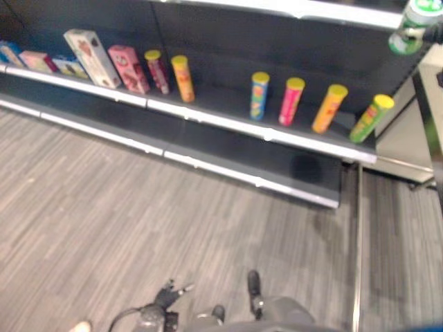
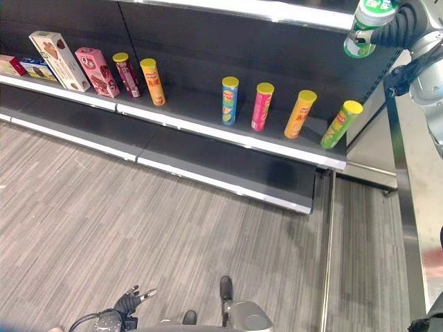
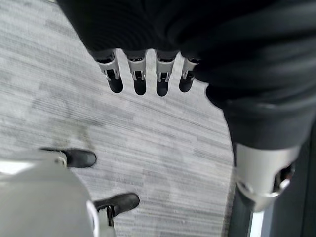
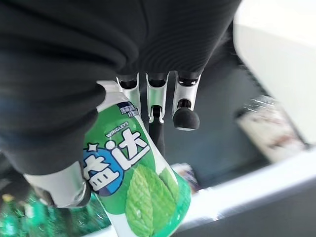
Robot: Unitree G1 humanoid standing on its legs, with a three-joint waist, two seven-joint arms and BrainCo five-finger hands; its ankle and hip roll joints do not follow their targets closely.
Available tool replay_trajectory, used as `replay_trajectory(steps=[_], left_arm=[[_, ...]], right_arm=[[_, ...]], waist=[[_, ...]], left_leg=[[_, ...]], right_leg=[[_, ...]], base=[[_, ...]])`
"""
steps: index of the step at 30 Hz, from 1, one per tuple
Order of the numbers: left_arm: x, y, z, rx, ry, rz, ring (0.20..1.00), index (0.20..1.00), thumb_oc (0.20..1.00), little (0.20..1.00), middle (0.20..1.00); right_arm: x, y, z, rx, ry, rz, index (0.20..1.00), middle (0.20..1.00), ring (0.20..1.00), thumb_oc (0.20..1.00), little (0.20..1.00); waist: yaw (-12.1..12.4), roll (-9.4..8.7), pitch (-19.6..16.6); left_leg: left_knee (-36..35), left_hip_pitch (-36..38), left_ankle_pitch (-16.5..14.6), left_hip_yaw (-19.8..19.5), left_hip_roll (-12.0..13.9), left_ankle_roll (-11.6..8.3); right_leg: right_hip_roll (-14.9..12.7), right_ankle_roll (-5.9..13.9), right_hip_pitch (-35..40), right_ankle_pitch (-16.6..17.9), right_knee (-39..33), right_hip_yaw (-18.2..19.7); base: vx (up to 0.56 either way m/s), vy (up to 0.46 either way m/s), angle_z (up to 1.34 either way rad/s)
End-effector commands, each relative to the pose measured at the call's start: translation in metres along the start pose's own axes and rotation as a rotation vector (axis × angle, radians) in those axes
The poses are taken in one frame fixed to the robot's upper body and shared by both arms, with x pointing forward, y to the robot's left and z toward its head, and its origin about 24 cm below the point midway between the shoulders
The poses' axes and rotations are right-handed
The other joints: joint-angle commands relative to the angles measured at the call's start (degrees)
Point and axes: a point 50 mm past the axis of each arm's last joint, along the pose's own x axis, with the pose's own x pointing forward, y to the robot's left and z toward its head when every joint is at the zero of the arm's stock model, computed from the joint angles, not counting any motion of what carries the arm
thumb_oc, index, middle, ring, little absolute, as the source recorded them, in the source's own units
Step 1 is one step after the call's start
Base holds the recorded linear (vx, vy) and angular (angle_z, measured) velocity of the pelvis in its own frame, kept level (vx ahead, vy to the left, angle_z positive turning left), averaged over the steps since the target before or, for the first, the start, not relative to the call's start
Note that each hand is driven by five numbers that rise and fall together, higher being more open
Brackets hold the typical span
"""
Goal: Put the goods on the table back onto the shelves and tidy them up.
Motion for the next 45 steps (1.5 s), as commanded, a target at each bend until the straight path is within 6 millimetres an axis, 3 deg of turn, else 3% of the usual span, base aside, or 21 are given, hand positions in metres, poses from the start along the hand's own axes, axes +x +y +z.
replay_trajectory(steps=[1,2,4,5,6,8,9,10,13,14,16,19,20,25,27,28,32,33,36,45], left_arm=[[-0.009,0.028,-0.012,0.024,0.0,0.059,1.0,1.0,1.0,1.0,1.0],[-0.01,0.029,-0.015,0.016,0.01,0.071,1.0,1.0,1.0,1.0,1.0],[-0.01,0.03,-0.017,0.011,0.017,0.078,1.0,1.0,1.0,1.0,1.0],[-0.011,0.03,-0.02,-0.003,0.024,0.082,1.0,1.0,1.0,1.0,1.0],[-0.011,0.031,-0.02,-0.011,0.027,0.081,1.0,1.0,1.0,1.0,1.0],[-0.011,0.03,-0.02,-0.012,0.026,0.08,1.0,1.0,1.0,1.0,1.0],[-0.012,0.033,-0.023,-0.005,0.032,0.083,1.0,1.0,1.0,1.0,1.0],[-0.014,0.034,-0.028,0.004,0.05,0.077,1.0,1.0,1.0,1.0,1.0],[-0.015,0.035,-0.032,0.017,0.058,0.08,1.0,1.0,1.0,1.0,1.0],[-0.016,0.033,-0.036,0.029,0.067,0.076,1.0,1.0,1.0,1.0,1.0],[-0.017,0.033,-0.038,0.018,0.066,0.081,1.0,1.0,1.0,1.0,1.0],[-0.017,0.038,-0.037,0.013,0.062,0.1,1.0,1.0,1.0,1.0,1.0],[-0.017,0.041,-0.034,0.026,0.053,0.108,1.0,1.0,1.0,1.0,1.0],[-0.015,0.053,-0.022,0.019,0.014,0.151,1.0,1.0,1.0,1.0,1.0],[-0.014,0.055,-0.016,0.029,-0.005,0.148,1.0,1.0,1.0,1.0,1.0],[-0.013,0.056,-0.013,0.035,-0.013,0.147,1.0,1.0,1.0,1.0,1.0],[-0.009,0.054,-0.001,0.063,-0.038,0.131,1.0,1.0,1.0,1.0,1.0],[-0.009,0.059,0.003,0.097,-0.048,0.15,1.0,1.0,1.0,1.0,1.0],[-0.009,0.046,-0.005,0.035,-0.03,0.118,1.0,1.0,1.0,1.0,1.0],[-0.011,0.033,-0.022,0.046,0.033,0.097,1.0,1.0,1.0,1.0,1.0]], right_arm=[[0.014,-0.03,0.027,0.01,-0.096,-0.094,0.2,0.2,0.2,0.2,0.2],[0.018,-0.028,0.034,0.025,-0.111,-0.096,0.2,0.2,0.2,0.2,0.2],[0.019,-0.026,0.031,0.02,-0.097,-0.091,0.2,0.2,0.2,0.2,0.2],[0.023,-0.027,0.031,0.004,-0.082,-0.078,0.2,0.2,0.2,0.2,0.2],[0.025,-0.029,0.032,-0.009,-0.075,-0.071,0.2,0.2,0.2,0.2,0.2],[0.025,-0.03,0.032,-0.01,-0.077,-0.071,0.2,0.2,0.2,0.2,0.2],[0.025,-0.032,0.031,-0.02,-0.073,-0.072,0.2,0.2,0.2,0.2,0.2],[0.024,-0.033,0.027,-0.024,-0.057,-0.075,0.2,0.2,0.2,0.2,0.2],[0.023,-0.034,0.019,-0.035,-0.02,-0.084,0.2,0.2,0.2,0.2,0.2],[0.025,-0.031,0.014,-0.026,0.009,-0.08,0.2,0.2,0.2,0.2,0.2],[0.03,-0.032,0.018,-0.024,0.013,-0.083,0.2,0.2,0.2,0.2,0.2],[0.034,-0.028,0.021,-0.023,0.023,-0.082,0.2,0.2,0.2,0.2,0.2],[0.035,-0.026,0.02,-0.019,0.027,-0.083,0.2,0.2,0.2,0.2,0.2],[0.034,-0.019,0.011,-0.003,0.073,-0.089,0.2,0.2,0.2,0.2,0.2],[0.032,-0.024,0.005,-0.011,0.099,-0.097,0.2,0.2,0.2,0.2,0.2],[0.032,-0.025,0.004,-0.008,0.104,-0.101,0.2,0.2,0.2,0.2,0.2],[0.03,-0.032,-0.004,0.008,0.137,-0.143,0.2,0.2,0.2,0.2,0.2],[0.022,-0.045,-0.017,-0.01,0.177,-0.187,0.2,0.2,0.2,0.2,0.2],[0.018,-0.046,-0.024,-0.013,0.208,-0.161,0.2,0.2,0.2,0.2,0.2],[0.014,-0.024,-0.036,0.008,0.257,-0.065,0.2,0.2,0.2,0.2,0.2]], waist=[[1.72,-2.83,-4.76],[3.08,-3.53,-3.88],[3.9,-4.09,-3.6],[4.96,-5.23,-3.38],[5.97,-5.04,-2.94],[5.96,-5.17,-2.94],[6.75,-5.32,-3.07],[8.13,-3.93,-3.51],[10.0,-3.67,-3.5],[11.09,-3.54,-3.57],[12.22,-2.73,-4.25],[13.12,-2.87,-5.03],[13.33,-3.53,-5.54],[12.72,-4.19,-5.93],[11.98,-4.36,-5.91],[11.41,-4.12,-5.86],[8.0,-2.75,-3.17],[7.31,-2.83,-2.4],[6.64,-3.35,-2.33],[6.49,-3.15,-4.47]], left_leg=[[19.44,0.63,8.29,4.55,-0.39,-4.56],[29.54,-4.41,10.54,6.6,-1.71,-3.63],[31.93,-7.06,9.44,7.55,-2.34,-2.76],[27.78,-11.17,6.31,10.14,-1.0,-1.3],[21.91,-10.85,3.67,11.07,0.45,-0.78],[21.46,-10.72,4.01,11.15,0.27,-0.76],[9.02,-11.44,3.96,10.65,1.7,-1.32],[-4.01,-16.11,10.98,8.82,4.16,-2.47],[-10.89,-18.12,13.13,6.09,3.16,-4.07],[-11.02,-20.86,13.69,3.89,2.58,-5.28],[-11.02,-20.31,14.95,2.46,2.97,-5.29],[-10.21,-17.64,15.28,6.48,2.97,-3.85],[-9.93,-17.22,14.82,7.7,2.37,-3.28],[-10.57,-14.11,12.18,10.25,0.81,-1.26],[-11.02,-12.54,11.02,9.91,0.15,-0.65],[-11.02,-11.96,10.29,9.86,-0.09,-0.34],[-11.02,-8.26,8.58,5.78,-1.61,0.43],[-11.02,-7.93,9.06,3.81,-2.45,0.47],[-11.02,-6.01,8.21,2.78,-2.93,-0.29],[-11.02,-5.07,7.2,3.42,-1.79,-0.46]], right_leg=[[-3.24,4.92,-2.04,2.08,0.02,5.17],[-3.36,3.86,1.1,0.52,-0.41,6.46],[-3.78,3.76,1.88,0.11,-0.49,7.16],[-4.83,4.13,3.83,-0.68,-0.85,8.47],[-4.73,4.51,5.0,-1.71,-0.87,9.25],[-4.94,4.54,4.94,-1.67,-0.89,9.31],[-5.61,5.15,6.11,-3.08,-1.08,9.88],[-5.29,5.38,8.52,-5.41,-1.37,10.99],[-5.78,5.68,10.58,-6.94,-1.37,12.58],[-6.59,6.17,12.87,-7.92,-1.37,14.95],[-7.67,7.04,13.85,-8.44,-1.37,17.57],[-12.43,9.86,12.84,-6.63,-1.37,18.22],[-14.23,10.93,11.99,-4.03,-1.37,18.36],[-17.59,11.46,8.92,6.1,5.83,17.59],[-16.34,11.0,7.24,7.02,5.8,17.26],[-14.73,10.75,5.39,5.68,4.92,16.92],[-5.18,9.87,-3.67,-0.11,2.0,16.03],[-4.81,10.7,-2.12,0.14,0.78,17.87],[-5.03,8.68,-0.48,0.18,0.18,17.22],[-5.85,7.32,2.83,-1.21,-1.37,15.12]], base=[[0.21,-0.109,-0.15],[0.15,-0.071,-0.1],[0.24,-0.073,-0.12],[0.39,-0.035,-0.19],[0.32,-0.009,-0.14],[0.16,0.035,-0.3],[0.48,0.19,-0.39],[0.49,0.187,-0.16],[0.4,0.183,-0.01],[0.6,0.338,-0.39],[0.52,0.371,-0.6],[0.39,0.356,-1.25],[0.34,0.281,-1.08],[0.27,0.159,-0.57],[0.22,0.083,0.03],[0.18,0.083,-0.01],[0.16,0.057,0.14],[0.19,-0.016,0.57],[0.18,-0.056,1.1],[0.08,-0.045,0.13]])
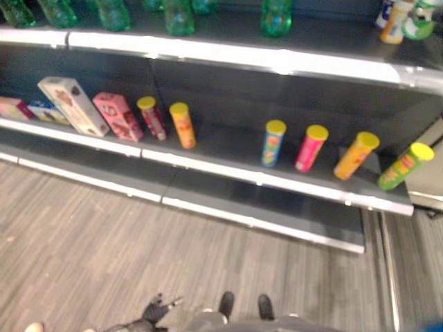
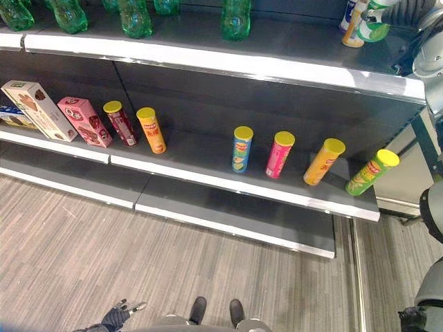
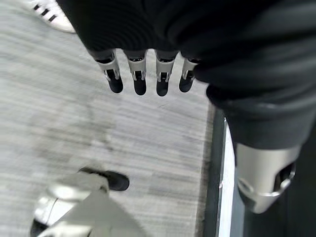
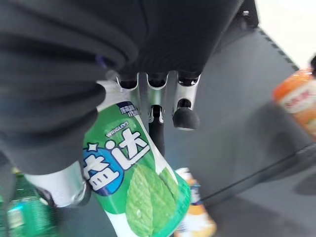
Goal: Put the goods on the table back onto the shelves and tidy them up.
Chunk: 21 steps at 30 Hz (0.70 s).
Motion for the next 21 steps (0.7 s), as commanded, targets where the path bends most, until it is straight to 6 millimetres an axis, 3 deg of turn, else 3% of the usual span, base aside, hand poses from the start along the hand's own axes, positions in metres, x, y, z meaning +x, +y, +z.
replay_trajectory(steps=[1,13,21], left_arm=[[0.001,0.018,0.007,0.053,-0.026,0.043,1.0,1.0,1.0,1.0,1.0],[-0.002,0.01,-0.007,0.065,0.02,0.014,1.0,1.0,1.0,1.0,1.0],[-0.001,0.008,-0.001,0.053,-0.005,0.01,1.0,1.0,1.0,1.0,1.0]], right_arm=[[0.002,-0.021,0.002,0.023,-0.003,-0.053,0.2,0.2,0.2,0.2,0.2],[-0.002,0.013,-0.008,0.04,0.025,0.081,0.2,0.2,0.2,0.2,0.2],[-0.004,0.016,-0.021,0.008,0.087,0.086,0.2,0.2,0.2,0.2,0.2]], waist=[[1.1,-4.37,-1.42],[1.01,-3.58,-2.36],[1.22,-3.11,-2.09]], left_leg=[[0.02,0.26,-5.16,5.02,-0.8,-3.41],[0.02,0.91,-5.83,5.95,-0.36,-3.68],[0.02,0.44,-5.79,6.08,-0.14,-3.95]], right_leg=[[-4.05,3.2,-1.28,0.48,0.17,-0.1],[-4.7,2.92,-0.03,-0.86,0.17,-1.06],[-4.98,2.89,-0.1,-1.36,0.17,-1.53]], base=[[0.04,-0.027,0.04],[0.03,-0.016,0.02],[0.0,0.0,0.0]])
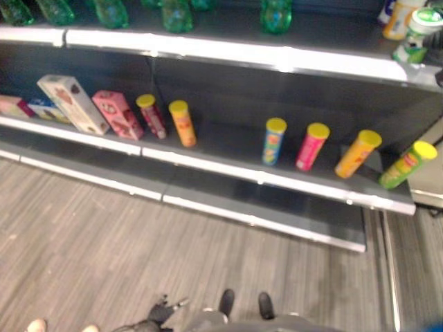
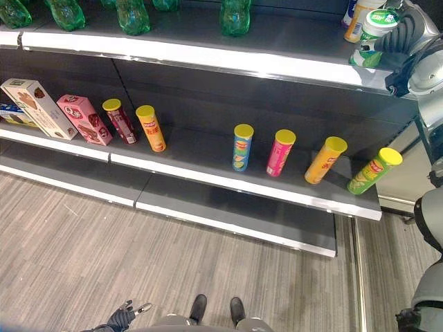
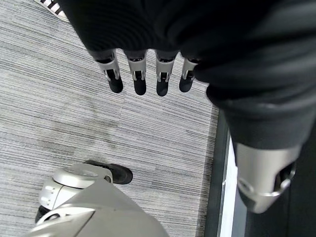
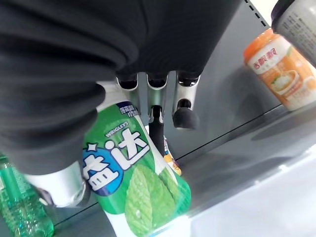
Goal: Put the goods on the table back onto the shelves and tidy them up.
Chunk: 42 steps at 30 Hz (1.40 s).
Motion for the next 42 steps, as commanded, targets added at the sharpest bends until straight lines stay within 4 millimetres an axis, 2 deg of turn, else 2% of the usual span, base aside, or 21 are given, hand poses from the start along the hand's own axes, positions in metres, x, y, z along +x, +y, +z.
replay_trajectory(steps=[1,7,20,21,22,38,42], left_arm=[[-0.001,0.016,0.0,0.056,-0.008,0.028,1.0,1.0,1.0,1.0,1.0],[-0.001,0.017,-0.003,0.055,0.005,0.032,1.0,1.0,1.0,1.0,1.0],[-0.001,0.013,-0.003,0.059,0.008,0.024,1.0,1.0,1.0,1.0,1.0],[-0.001,0.014,-0.003,0.058,0.009,0.025,1.0,1.0,1.0,1.0,1.0],[-0.001,0.014,-0.004,0.057,0.012,0.026,1.0,1.0,1.0,1.0,1.0],[-0.001,0.016,-0.007,0.06,0.031,0.039,1.0,1.0,1.0,1.0,1.0],[-0.001,0.017,-0.005,0.067,0.028,0.045,1.0,1.0,1.0,1.0,1.0]], right_arm=[[0.001,-0.009,-0.005,-0.02,0.038,-0.039,0.2,0.2,0.2,0.2,0.2],[0.0,-0.01,-0.011,-0.012,0.064,-0.044,0.2,0.2,0.2,0.2,0.2],[0.004,-0.007,0.001,-0.011,0.023,-0.03,0.2,0.2,0.2,0.2,0.2],[0.004,-0.006,0.003,-0.012,0.018,-0.029,0.369,0.369,0.369,0.369,0.369],[0.004,-0.007,0.002,-0.014,0.019,-0.031,1.0,1.0,1.0,1.0,1.0],[0.004,-0.016,-0.001,-0.051,0.053,-0.078,1.0,1.0,1.0,1.0,1.0],[0.005,-0.028,0.006,-0.089,0.036,-0.126,1.0,1.0,1.0,1.0,1.0]], waist=[[1.24,-3.56,-2.0],[1.31,-3.19,-2.12],[1.4,-3.62,-2.3],[1.43,-3.69,-2.3],[1.41,-3.72,-2.28],[1.59,-3.99,-2.27],[1.41,-4.16,-2.22]], left_leg=[[0.04,1.07,-5.41,6.3,0.12,-3.08],[0.04,1.26,-5.62,6.3,0.2,-3.17],[0.04,1.78,-5.93,6.4,0.56,-3.11],[0.04,1.82,-5.97,6.46,0.62,-3.12],[0.04,1.84,-6.01,6.48,0.61,-3.08],[0.04,2.06,-6.34,6.48,0.76,-3.03],[0.04,2.02,-6.38,6.63,0.82,-3.03]], right_leg=[[-4.69,3.71,0.23,-1.24,0.17,-0.95],[-4.75,3.56,0.63,-1.5,0.17,-1.16],[-4.62,3.39,1.25,-1.98,0.17,-1.26],[-4.62,3.41,1.29,-2.06,0.17,-1.39],[-4.62,3.4,1.33,-2.09,0.17,-1.39],[-4.56,3.3,1.49,-2.29,0.17,-1.58],[-4.59,3.36,1.48,-2.24,0.17,-1.5]], base=[[0.0,0.0,0.0],[0.0,0.0,0.0],[0.0,0.0,0.0],[0.0,0.0,0.0],[0.0,0.0,0.0],[0.0,-0.002,0.03],[0.0,0.013,0.0]])
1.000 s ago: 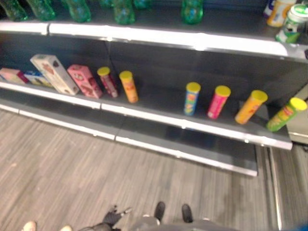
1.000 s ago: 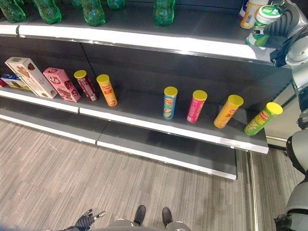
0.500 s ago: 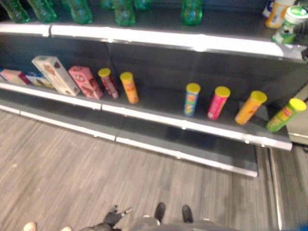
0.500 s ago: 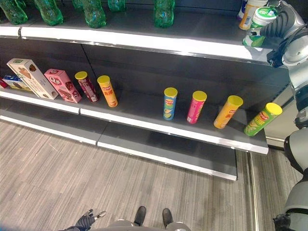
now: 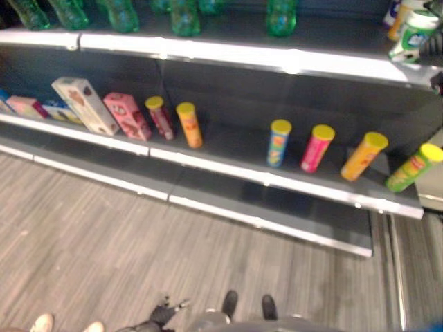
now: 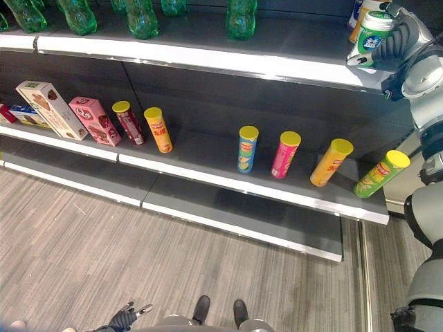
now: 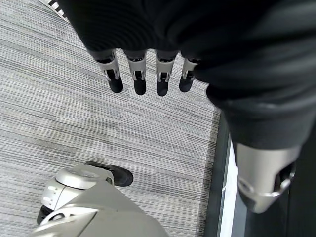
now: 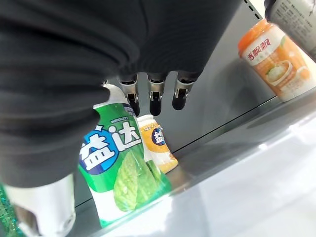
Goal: Put the goods on the table back onto the shelves and tidy them up.
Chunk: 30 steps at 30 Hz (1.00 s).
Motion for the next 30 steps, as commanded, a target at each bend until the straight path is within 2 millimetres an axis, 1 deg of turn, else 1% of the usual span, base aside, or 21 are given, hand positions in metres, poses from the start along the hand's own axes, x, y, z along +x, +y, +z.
replay_trajectory(steps=[1,3,6,7,10,11,12,13,14,15,17,18,21,23,24,25,26,27,28,29,30], left_arm=[[-0.001,0.021,-0.003,0.071,0.016,0.061,1.0,1.0,1.0,1.0,1.0],[-0.001,0.022,-0.003,0.071,0.016,0.061,1.0,1.0,1.0,1.0,1.0],[-0.001,0.022,-0.005,0.046,0.029,0.09,1.0,1.0,1.0,1.0,1.0],[-0.001,0.024,-0.005,0.049,0.029,0.092,1.0,1.0,1.0,1.0,1.0],[-0.003,0.023,-0.015,0.019,0.068,0.107,1.0,1.0,1.0,1.0,1.0],[-0.004,0.027,-0.015,0.028,0.068,0.116,1.0,1.0,1.0,1.0,1.0],[-0.004,0.022,-0.018,0.029,0.076,0.102,1.0,1.0,1.0,1.0,1.0],[-0.005,0.023,-0.018,0.03,0.08,0.102,1.0,1.0,1.0,1.0,1.0],[-0.005,0.026,-0.018,0.039,0.079,0.108,1.0,1.0,1.0,1.0,1.0],[-0.005,0.026,-0.019,0.046,0.081,0.099,1.0,1.0,1.0,1.0,1.0],[-0.004,0.03,-0.013,0.054,0.061,0.101,1.0,1.0,1.0,1.0,1.0],[-0.003,0.032,-0.009,0.057,0.048,0.103,1.0,1.0,1.0,1.0,1.0],[0.0,0.039,0.005,0.084,0.004,0.109,1.0,1.0,1.0,1.0,1.0],[0.002,0.043,0.018,0.095,-0.041,0.11,1.0,1.0,1.0,1.0,1.0],[0.002,0.043,0.019,0.097,-0.042,0.11,1.0,1.0,1.0,1.0,1.0],[0.002,0.045,0.025,0.091,-0.068,0.115,1.0,1.0,1.0,1.0,1.0],[0.002,0.047,0.029,0.08,-0.083,0.121,1.0,1.0,1.0,1.0,1.0],[0.002,0.047,0.029,0.08,-0.083,0.121,1.0,1.0,1.0,1.0,1.0],[0.002,0.048,0.032,0.071,-0.096,0.127,1.0,1.0,1.0,1.0,1.0],[0.001,0.05,0.03,0.05,-0.099,0.136,1.0,1.0,1.0,1.0,1.0],[0.001,0.05,0.031,0.05,-0.1,0.137,1.0,1.0,1.0,1.0,1.0]], right_arm=[[0.001,-0.055,0.018,-0.065,-0.043,-0.229,1.0,1.0,1.0,1.0,1.0],[0.001,-0.055,0.017,-0.065,-0.043,-0.229,1.0,1.0,1.0,1.0,1.0],[-0.014,-0.078,0.041,-0.025,-0.214,-0.375,1.0,1.0,1.0,1.0,1.0],[-0.014,-0.077,0.04,-0.023,-0.211,-0.375,1.0,1.0,1.0,1.0,1.0],[-0.043,-0.079,0.054,0.103,-0.419,-0.426,1.0,1.0,1.0,1.0,1.0],[-0.045,-0.077,0.048,0.109,-0.408,-0.427,1.0,1.0,1.0,1.0,1.0],[-0.062,-0.063,0.051,0.214,-0.507,-0.377,1.0,1.0,1.0,1.0,1.0],[-0.073,-0.052,0.048,0.27,-0.543,-0.35,1.0,1.0,1.0,1.0,1.0],[-0.075,-0.051,0.044,0.274,-0.534,-0.352,1.0,1.0,1.0,1.0,1.0],[-0.095,-0.034,0.043,0.359,-0.601,-0.29,1.0,1.0,1.0,1.0,1.0],[-0.116,-0.015,0.037,0.41,-0.634,-0.213,1.0,1.0,1.0,1.0,1.0],[-0.125,-0.011,0.036,0.413,-0.644,-0.185,1.0,1.0,1.0,1.0,1.0],[-0.144,-0.001,0.018,0.444,-0.603,-0.152,1.0,1.0,1.0,1.0,1.0],[-0.152,0.005,0.001,0.484,-0.541,-0.154,1.0,1.0,1.0,1.0,1.0],[-0.152,0.005,0.001,0.484,-0.54,-0.156,1.0,1.0,1.0,1.0,1.0],[-0.159,0.005,-0.014,0.487,-0.48,-0.172,1.0,1.0,1.0,1.0,1.0],[-0.162,0.003,-0.02,0.488,-0.459,-0.189,1.0,1.0,1.0,1.0,1.0],[-0.162,0.003,-0.02,0.488,-0.458,-0.189,1.0,1.0,1.0,1.0,1.0],[-0.162,0.0,-0.026,0.492,-0.437,-0.216,1.0,1.0,1.0,1.0,1.0],[-0.162,-0.005,-0.034,0.492,-0.404,-0.266,1.0,1.0,1.0,1.0,1.0],[-0.162,-0.005,-0.034,0.493,-0.404,-0.266,1.0,1.0,1.0,1.0,1.0]], waist=[[0.75,-5.15,-1.79],[0.78,-5.15,-1.77],[-0.85,-4.74,-1.87],[-0.73,-4.92,-1.92],[-3.21,-4.28,-1.72],[-2.76,-4.92,-1.85],[-5.03,-4.1,-1.13],[-5.82,-4.15,-0.81],[-5.37,-4.6,-0.89],[-7.21,-4.41,-0.33],[-8.62,-4.92,0.33],[-9.1,-5.28,0.59],[-10.95,-6.29,1.48],[-12.17,-6.33,2.08],[-12.02,-6.46,2.01],[-12.59,-6.09,2.01],[-12.32,-5.88,1.78],[-12.3,-5.88,1.73],[-12.06,-5.58,1.57],[-11.08,-5.4,1.02],[-11.0,-5.48,0.89]], left_leg=[[0.04,2.28,-6.79,8.18,0.83,-2.46],[0.04,2.29,-6.8,8.21,0.84,-2.46],[0.04,2.38,-7.49,9.19,0.67,-1.7],[0.04,2.4,-7.51,9.23,0.68,-1.69],[0.04,2.76,-8.34,10.9,0.32,-0.75],[0.04,2.78,-8.37,11.05,0.33,-0.74],[0.04,2.79,-8.66,12.11,0.04,-0.11],[0.04,2.82,-8.74,12.75,-0.08,0.15],[0.04,2.83,-8.76,12.85,-0.06,0.16],[0.04,2.9,-9.02,14.36,-0.28,0.68],[0.04,2.79,-9.21,16.54,-0.43,1.09],[0.04,2.7,-9.26,17.46,-0.47,1.23],[0.04,2.21,-9.26,21.3,0.16,1.35],[0.04,1.81,-9.13,23.42,1.71,1.32],[0.04,1.61,-8.88,23.48,1.66,1.26],[0.04,1.57,-8.89,25.2,3.24,1.06],[0.04,1.08,-8.44,26.31,4.38,0.86],[0.04,1.03,-8.42,26.32,4.37,0.86],[0.04,0.73,-8.31,27.46,5.42,0.71],[0.04,0.56,-8.11,30.05,7.2,0.32],[0.04,0.31,-7.85,30.15,7.16,0.3]], right_leg=[[-4.66,4.12,0.94,-2.45,0.17,0.35],[-4.65,4.12,0.95,-2.45,0.17,0.37],[-4.79,4.86,0.09,-1.78,0.17,1.85],[-4.78,4.87,0.09,-1.77,0.17,1.89],[-4.62,5.81,-1.16,-0.65,0.17,4.56],[-4.6,5.82,-1.2,-0.62,0.17,4.72],[-4.28,6.61,-2.51,0.32,0.39,6.59],[-4.11,6.95,-3.22,0.83,0.61,7.63],[-4.08,6.96,-3.26,0.85,0.63,7.73],[-3.59,7.67,-4.36,1.78,0.96,9.58],[-3.04,8.63,-5.82,2.88,1.44,11.53],[-2.68,9.07,-6.6,3.37,1.75,12.2],[-1.43,10.48,-9.07,5.46,3.02,13.53],[-1.63,10.6,-9.79,4.76,3.6,11.31],[-1.66,10.59,-10.02,4.94,3.64,11.39],[-3.49,9.73,-9.11,3.79,3.66,8.36],[-5.32,8.84,-8.78,3.29,3.73,6.06],[-5.32,8.84,-8.84,3.31,3.73,6.07],[-7.42,8.41,-7.95,2.9,3.46,3.74],[-11.62,8.37,-6.1,3.14,2.82,-0.9],[-11.65,8.35,-6.36,3.4,2.72,-0.78]], base=[[-0.01,0.05,-0.01],[-0.01,0.042,-0.02],[-0.02,0.082,-0.08],[0.0,0.062,-0.24],[-0.01,0.122,-0.24],[-0.04,0.154,-0.37],[-0.05,0.164,-0.53],[-0.05,0.164,-0.48],[-0.05,0.167,-0.53],[-0.04,0.167,-0.59],[-0.06,0.191,-0.77],[-0.05,0.155,-0.84],[-0.08,0.047,-0.84],[-0.07,-0.027,-0.92],[-0.05,-0.032,-0.92],[-0.08,-0.08,-0.72],[-0.07,-0.074,-0.57],[-0.09,-0.077,-0.5],[-0.1,-0.1,-0.53],[-0.11,-0.103,-0.73],[-0.13,-0.19,-0.92]])
